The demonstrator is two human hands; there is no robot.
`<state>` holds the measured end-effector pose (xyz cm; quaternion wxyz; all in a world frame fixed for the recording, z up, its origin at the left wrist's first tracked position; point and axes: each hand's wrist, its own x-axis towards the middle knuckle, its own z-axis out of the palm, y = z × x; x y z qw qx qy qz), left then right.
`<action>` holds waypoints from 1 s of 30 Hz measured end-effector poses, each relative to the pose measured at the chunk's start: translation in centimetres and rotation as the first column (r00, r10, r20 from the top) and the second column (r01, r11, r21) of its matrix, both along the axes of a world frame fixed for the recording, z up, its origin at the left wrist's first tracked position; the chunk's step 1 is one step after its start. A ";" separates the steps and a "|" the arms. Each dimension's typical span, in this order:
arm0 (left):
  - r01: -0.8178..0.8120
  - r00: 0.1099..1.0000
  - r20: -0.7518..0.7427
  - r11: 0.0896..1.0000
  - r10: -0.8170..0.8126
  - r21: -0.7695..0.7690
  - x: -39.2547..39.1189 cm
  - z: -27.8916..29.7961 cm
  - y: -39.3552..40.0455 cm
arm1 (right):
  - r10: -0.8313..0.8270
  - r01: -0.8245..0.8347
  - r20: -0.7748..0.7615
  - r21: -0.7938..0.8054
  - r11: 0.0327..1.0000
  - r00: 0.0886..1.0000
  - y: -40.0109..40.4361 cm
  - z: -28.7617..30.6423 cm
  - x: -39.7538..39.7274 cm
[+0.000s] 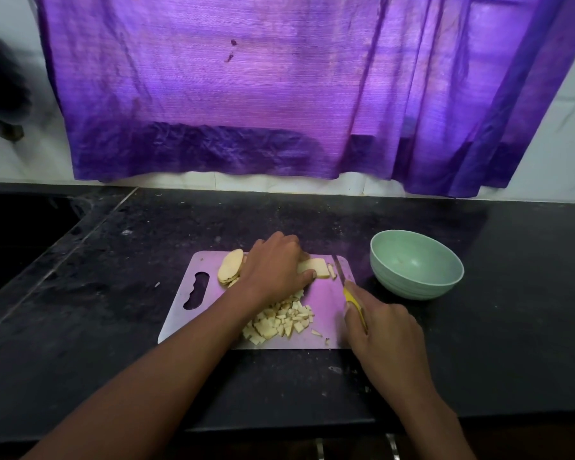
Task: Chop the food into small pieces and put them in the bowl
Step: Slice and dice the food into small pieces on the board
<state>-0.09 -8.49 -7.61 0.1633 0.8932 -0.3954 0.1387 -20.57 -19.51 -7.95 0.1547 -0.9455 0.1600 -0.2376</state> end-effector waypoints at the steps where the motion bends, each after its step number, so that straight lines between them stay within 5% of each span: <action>1: 0.005 1.000 0.004 1.000 -0.005 -0.001 0.0 0.0 0.0 | -0.006 0.006 -0.009 -0.002 1.000 1.000 0.0 0.1 0.4; 11: 0.002 1.000 0.011 1.000 -0.002 -0.005 0.2 -0.5 -0.3 | -0.013 0.000 -0.147 -0.089 0.996 0.989 0.2 0.6 3.1; 30: -0.067 0.997 0.039 0.998 0.068 -0.010 -0.2 -0.7 -0.7 | -0.019 0.007 -0.182 -0.068 0.998 0.983 1.3 0.7 1.4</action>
